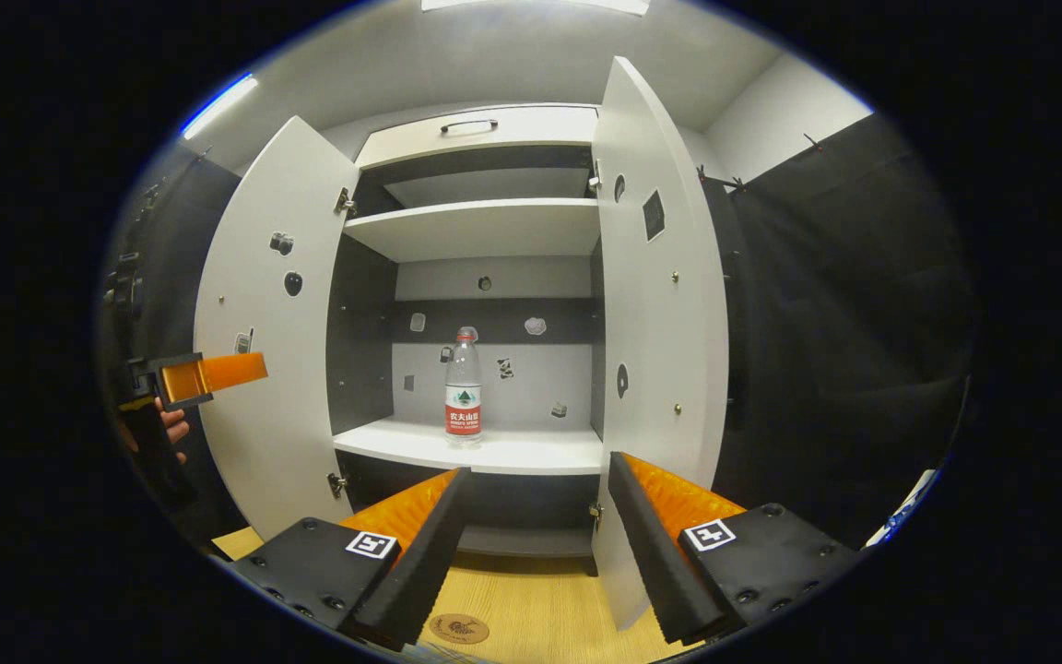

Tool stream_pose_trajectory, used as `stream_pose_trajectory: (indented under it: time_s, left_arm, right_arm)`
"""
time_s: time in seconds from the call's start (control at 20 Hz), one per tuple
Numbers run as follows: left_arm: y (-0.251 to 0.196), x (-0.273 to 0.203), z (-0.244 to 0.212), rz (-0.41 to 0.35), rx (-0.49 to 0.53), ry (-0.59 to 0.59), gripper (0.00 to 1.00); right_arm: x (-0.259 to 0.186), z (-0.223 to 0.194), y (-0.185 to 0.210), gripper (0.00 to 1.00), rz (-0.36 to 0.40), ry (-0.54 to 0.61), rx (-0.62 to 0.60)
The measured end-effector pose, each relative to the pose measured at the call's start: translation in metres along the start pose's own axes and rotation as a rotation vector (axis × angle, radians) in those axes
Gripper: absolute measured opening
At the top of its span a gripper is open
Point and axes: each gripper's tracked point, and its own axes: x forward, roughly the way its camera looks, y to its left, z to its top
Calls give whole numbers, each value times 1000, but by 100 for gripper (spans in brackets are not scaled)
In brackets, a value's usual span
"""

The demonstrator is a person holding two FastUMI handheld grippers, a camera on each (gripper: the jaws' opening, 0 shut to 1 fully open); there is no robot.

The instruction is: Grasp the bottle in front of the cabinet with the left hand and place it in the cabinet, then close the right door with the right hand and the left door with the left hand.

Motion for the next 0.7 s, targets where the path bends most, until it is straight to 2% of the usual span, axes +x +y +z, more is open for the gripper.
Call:
stream_pose_trajectory:
  time_s: [0.4,0.6,0.7]
  left_arm:
    - [59,-66,64,184,153,-135,94]
    - [123,-89,78,389,122,-172,94]
    - [152,-88,68,451,94,-131,94]
  right_arm:
    - [4,-4,24,97,73,7,24]
    - [2,-4,32,97,96,-2,30]
    - [-1,-3,33,97,98,-4,28]
